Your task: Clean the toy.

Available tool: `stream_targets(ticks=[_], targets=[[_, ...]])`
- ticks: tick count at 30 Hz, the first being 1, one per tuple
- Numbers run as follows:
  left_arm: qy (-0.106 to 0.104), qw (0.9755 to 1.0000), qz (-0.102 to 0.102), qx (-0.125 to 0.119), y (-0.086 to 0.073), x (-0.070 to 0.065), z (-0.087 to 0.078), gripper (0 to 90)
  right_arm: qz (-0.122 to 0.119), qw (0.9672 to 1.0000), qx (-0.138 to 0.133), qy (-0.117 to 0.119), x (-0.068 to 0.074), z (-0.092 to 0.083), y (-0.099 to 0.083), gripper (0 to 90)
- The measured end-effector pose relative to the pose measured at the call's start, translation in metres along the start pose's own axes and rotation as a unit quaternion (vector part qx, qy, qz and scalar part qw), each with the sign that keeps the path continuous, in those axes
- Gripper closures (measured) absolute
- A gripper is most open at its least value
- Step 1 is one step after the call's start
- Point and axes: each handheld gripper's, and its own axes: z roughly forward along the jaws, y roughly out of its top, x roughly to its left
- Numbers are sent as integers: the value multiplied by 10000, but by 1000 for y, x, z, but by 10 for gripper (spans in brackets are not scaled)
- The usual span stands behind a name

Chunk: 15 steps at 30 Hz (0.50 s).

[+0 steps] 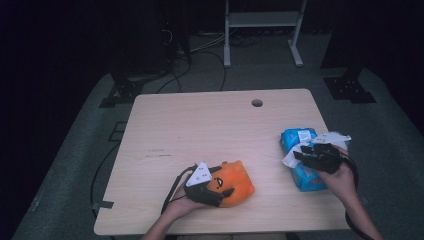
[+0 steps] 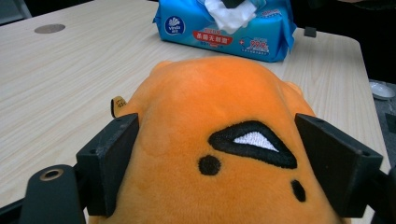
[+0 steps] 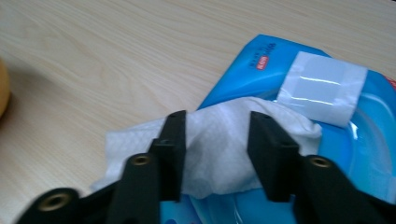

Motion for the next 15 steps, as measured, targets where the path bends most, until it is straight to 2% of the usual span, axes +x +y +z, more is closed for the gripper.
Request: stream_targets(ticks=[2, 4, 5, 6, 8, 12, 15], targets=[[3, 10000, 6, 0, 0, 0, 0, 167, 154, 9999, 44, 24, -2, -1, 1, 686], [-9, 10000, 11, 11, 0, 0, 0, 165, 297, 9993, 93, 201, -8, -2, 0, 745], [-10, 10000, 17, 15, 0, 0, 0, 165, 297, 9993, 93, 201, -8, -2, 0, 745], [-5, 10000, 29, 15, 1, 0, 1, 162, 371, 9989, 156, 249, -10, -3, 0, 795], [1, 10000, 32, 8, 0, -1, 1, 156, 416, 9985, 212, 271, -11, -3, 0, 835], [38, 10000, 36, 15, 1, -2, 2, 146, 411, 9985, 266, 262, -9, -3, 2, 860], [99, 9999, 135, 17, 2, -6, 4, 114, 491, 9979, 280, 319, -9, -5, 2, 875]])
